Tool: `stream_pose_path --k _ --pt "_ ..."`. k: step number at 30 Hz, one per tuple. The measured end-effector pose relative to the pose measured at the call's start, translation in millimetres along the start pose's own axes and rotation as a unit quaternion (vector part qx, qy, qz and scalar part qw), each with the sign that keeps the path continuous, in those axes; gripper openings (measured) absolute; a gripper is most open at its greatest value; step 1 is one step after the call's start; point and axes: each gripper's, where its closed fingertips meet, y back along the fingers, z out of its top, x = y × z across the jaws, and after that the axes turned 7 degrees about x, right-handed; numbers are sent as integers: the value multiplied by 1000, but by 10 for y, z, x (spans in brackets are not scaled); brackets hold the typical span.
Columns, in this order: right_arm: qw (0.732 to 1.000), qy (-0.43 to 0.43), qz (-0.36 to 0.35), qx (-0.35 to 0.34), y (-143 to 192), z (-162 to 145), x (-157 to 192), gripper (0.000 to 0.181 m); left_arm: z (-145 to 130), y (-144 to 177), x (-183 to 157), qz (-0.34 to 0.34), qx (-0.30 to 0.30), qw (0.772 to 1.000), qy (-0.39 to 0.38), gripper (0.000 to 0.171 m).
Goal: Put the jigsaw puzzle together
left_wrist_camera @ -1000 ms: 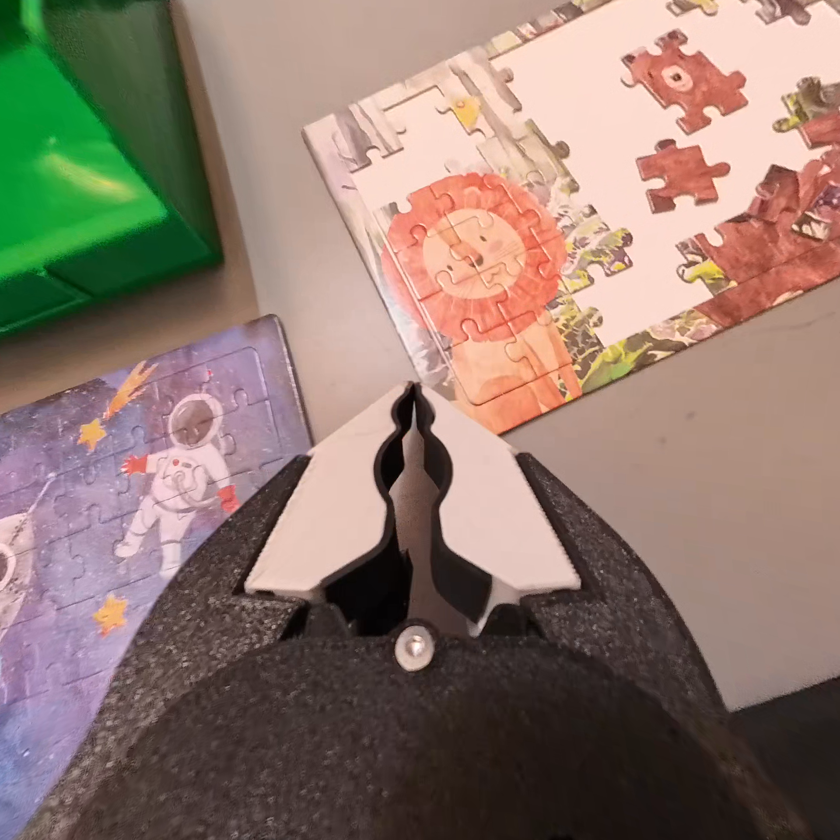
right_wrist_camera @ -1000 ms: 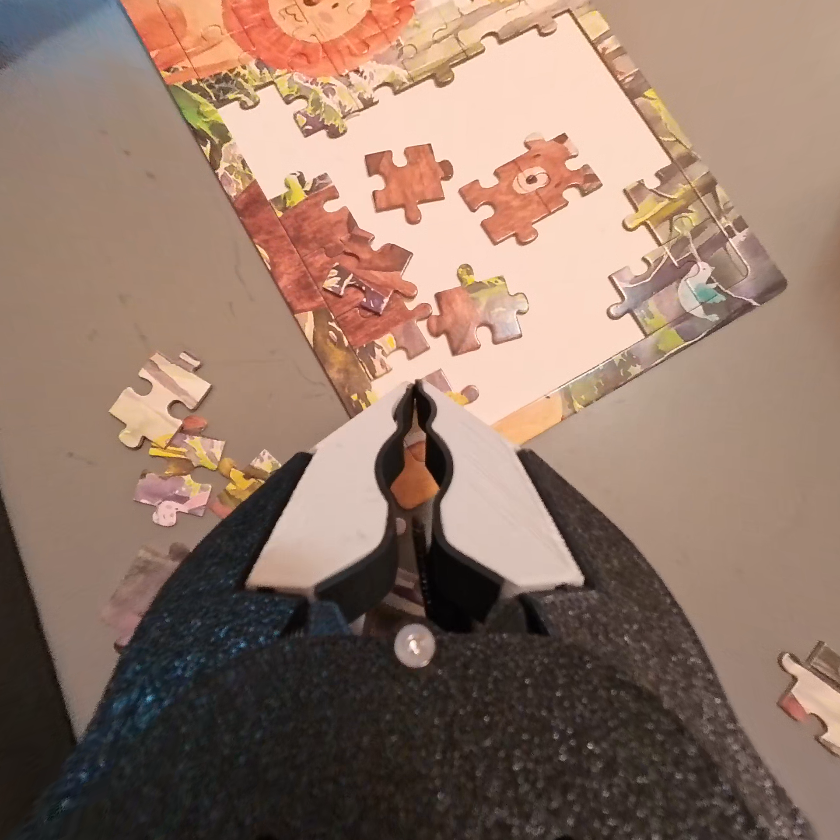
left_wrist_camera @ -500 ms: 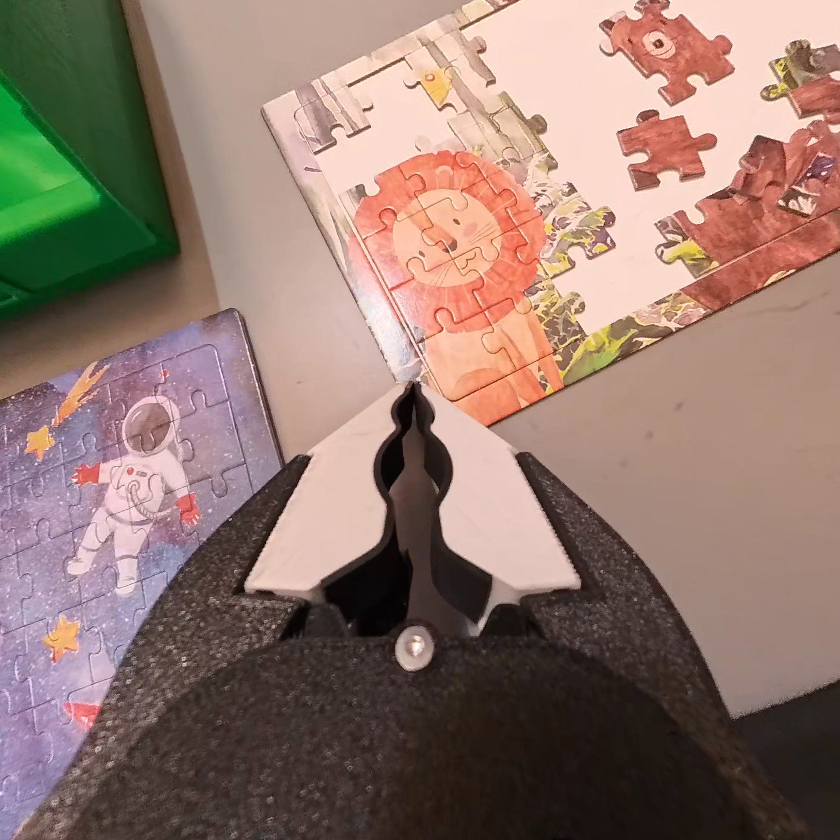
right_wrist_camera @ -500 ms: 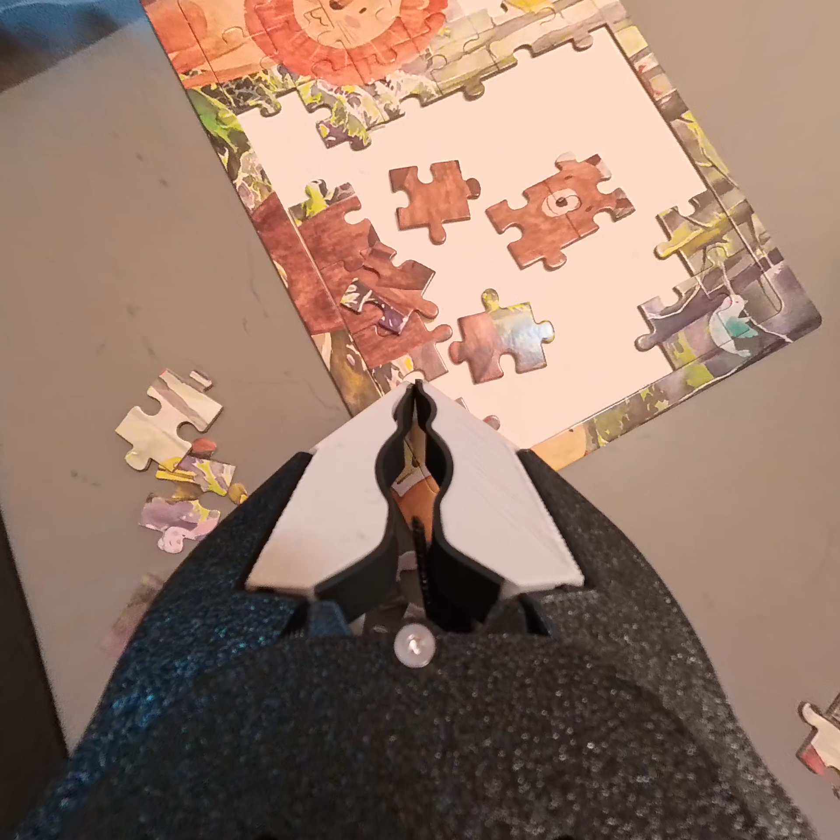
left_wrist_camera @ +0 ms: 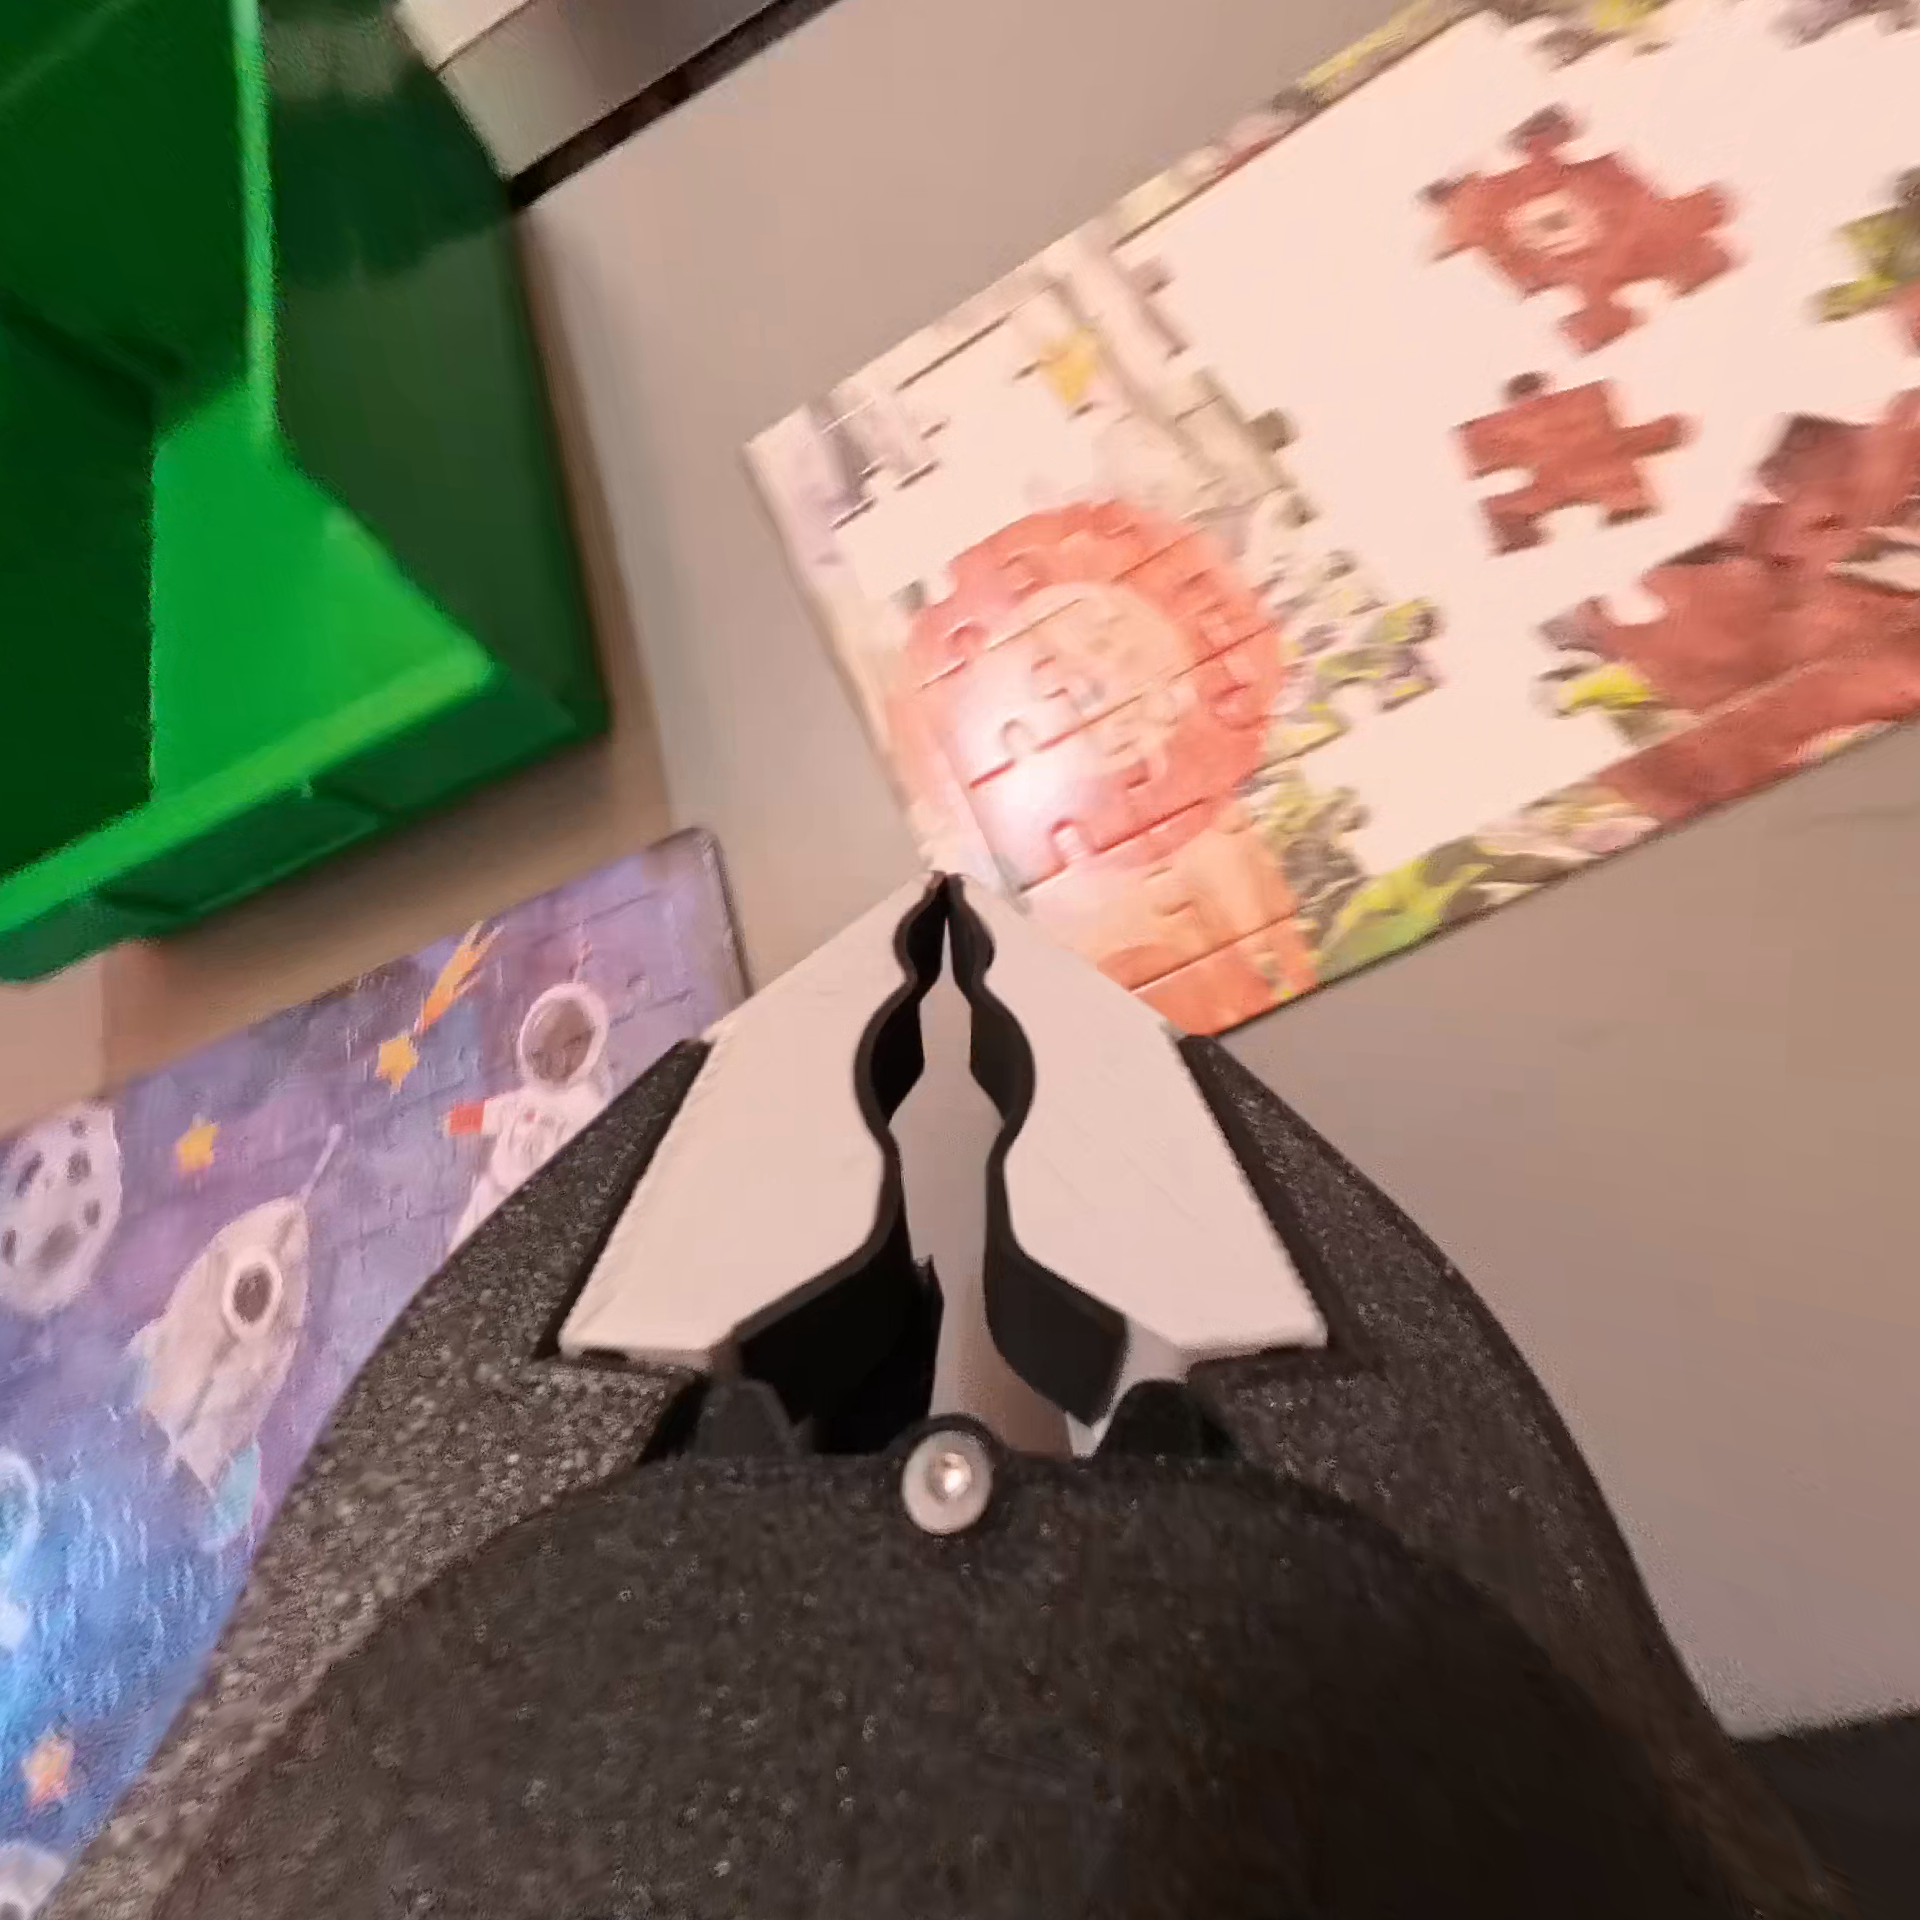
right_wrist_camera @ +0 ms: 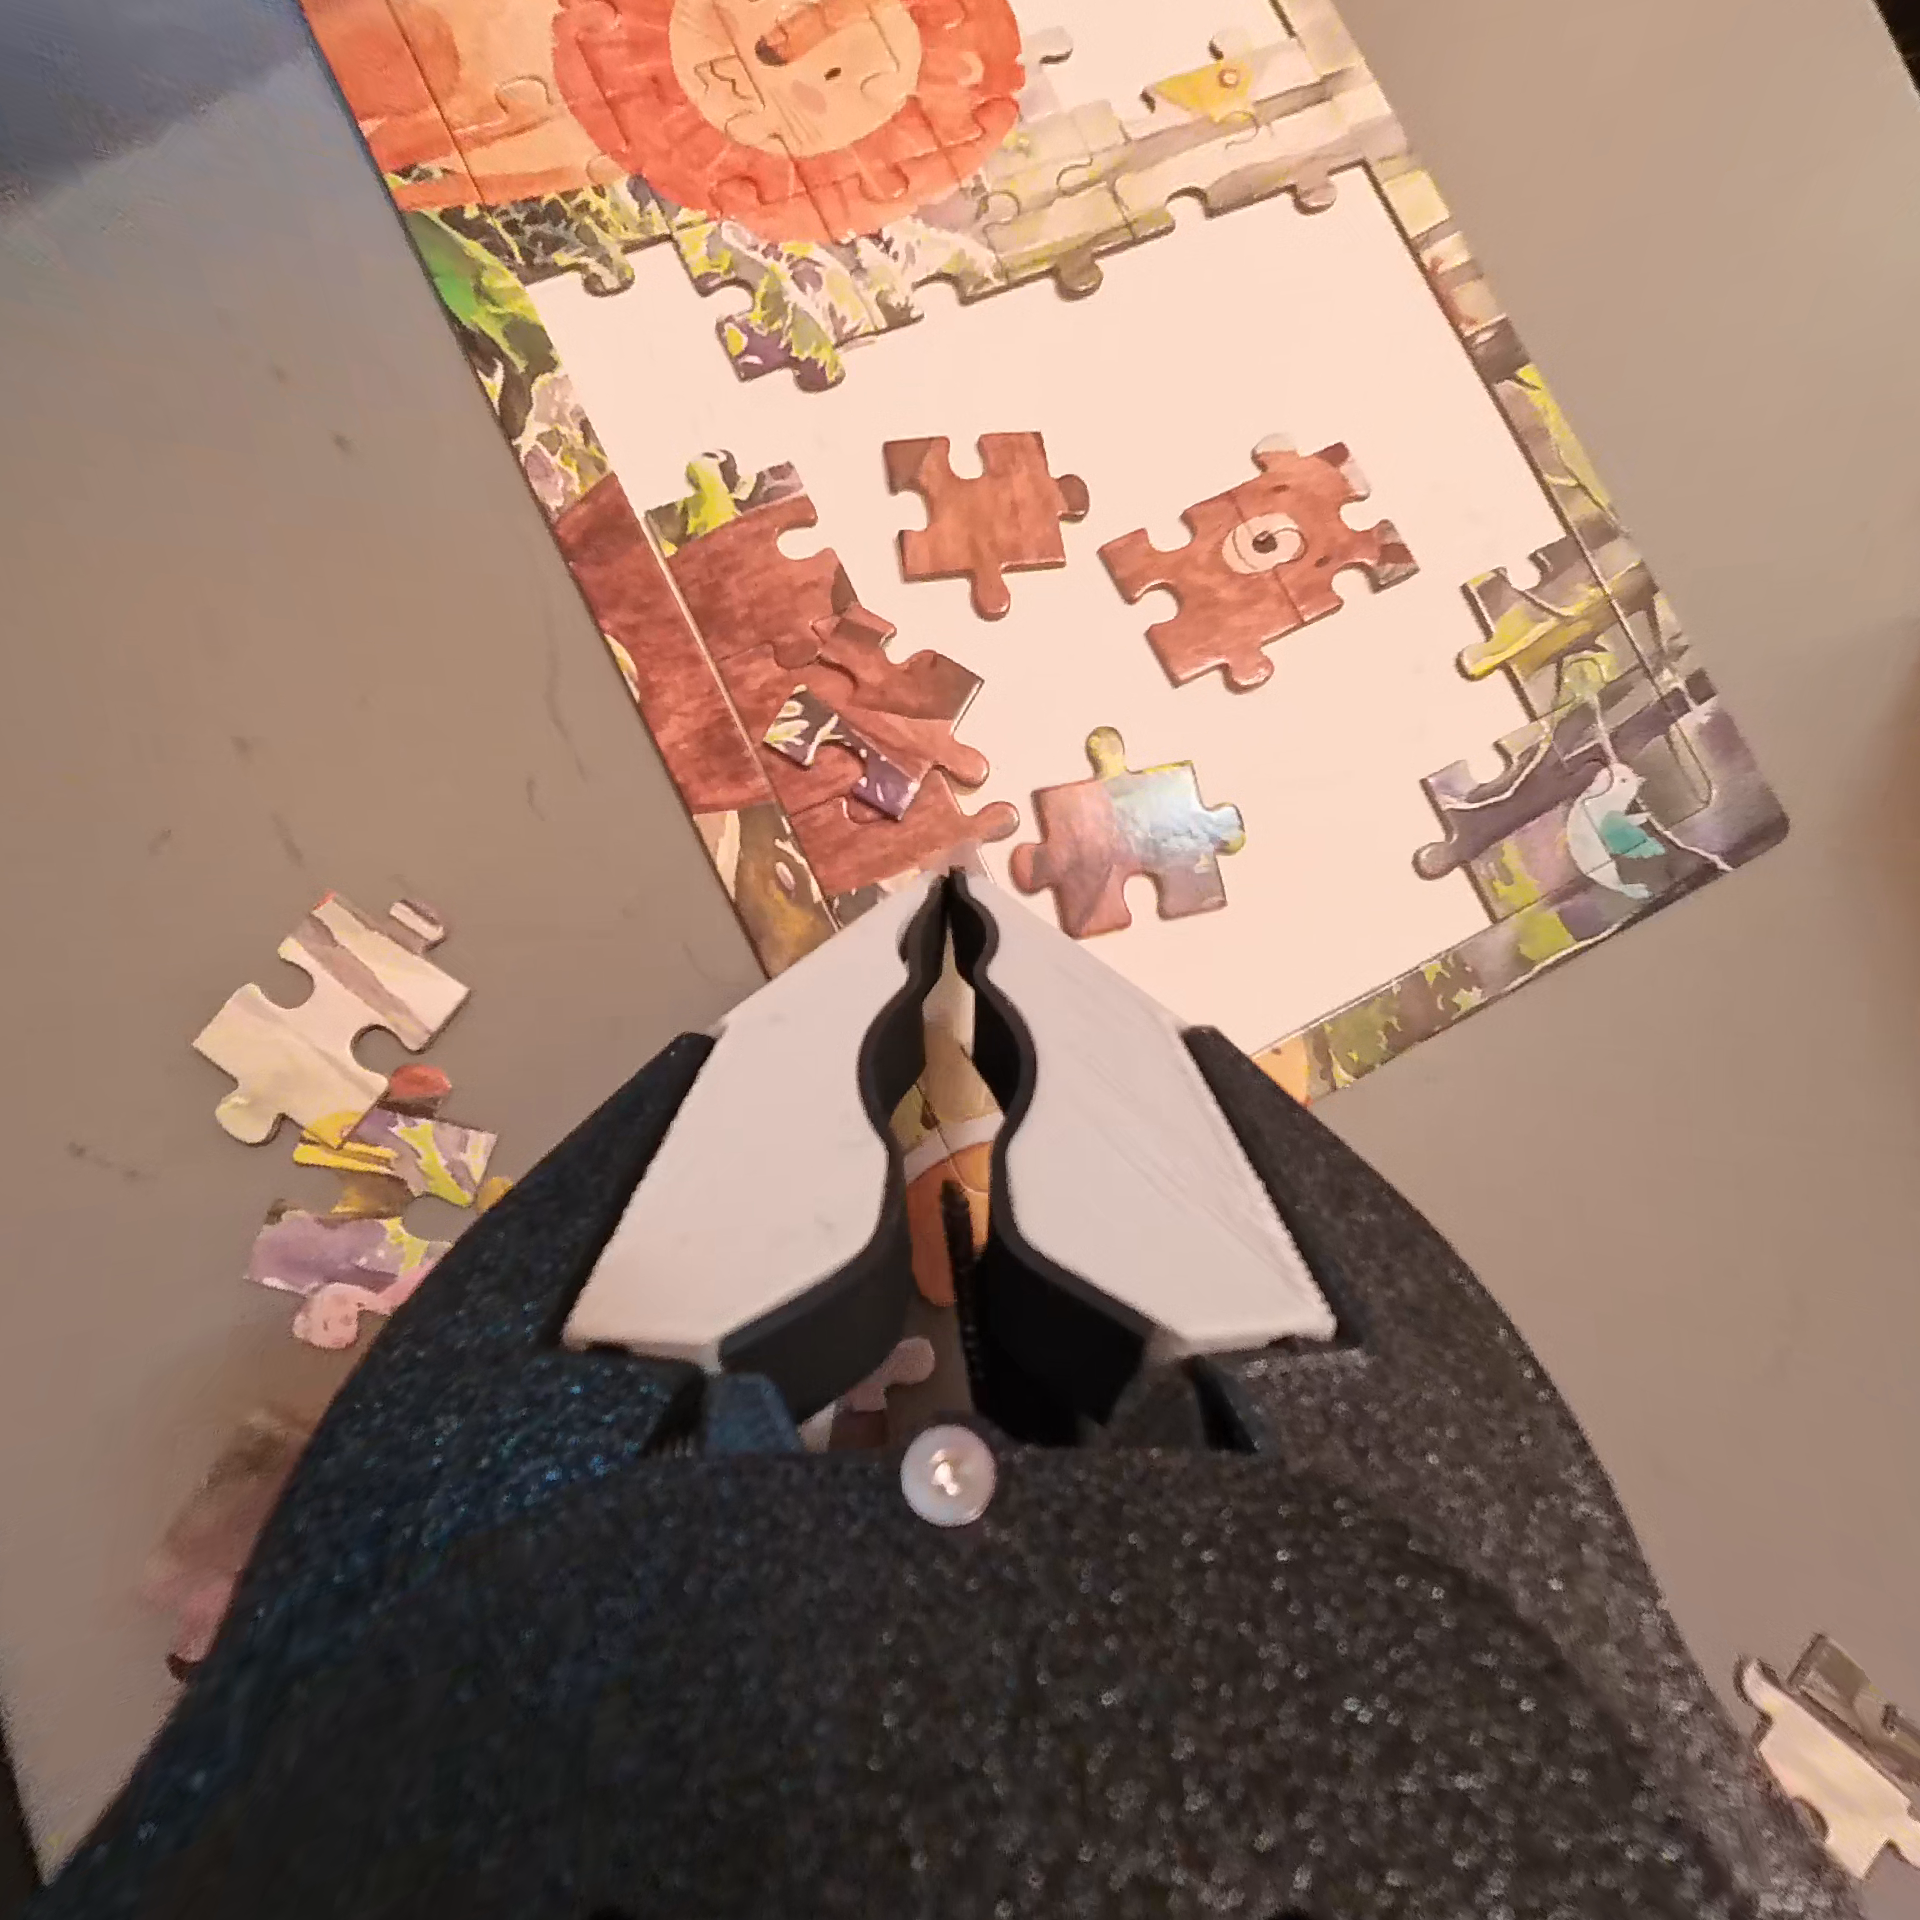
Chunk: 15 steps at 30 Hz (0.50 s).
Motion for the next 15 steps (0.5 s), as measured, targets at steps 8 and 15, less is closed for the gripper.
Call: stream_pose_path --k 8,15 --pt "1000 25 4 3 -43 70 56 0 -352 -211 45 -58 40 994 82 0" --pt "999 31 14 2 -71 110 85 0 -350 -213 35 -58 36 995 75 0"
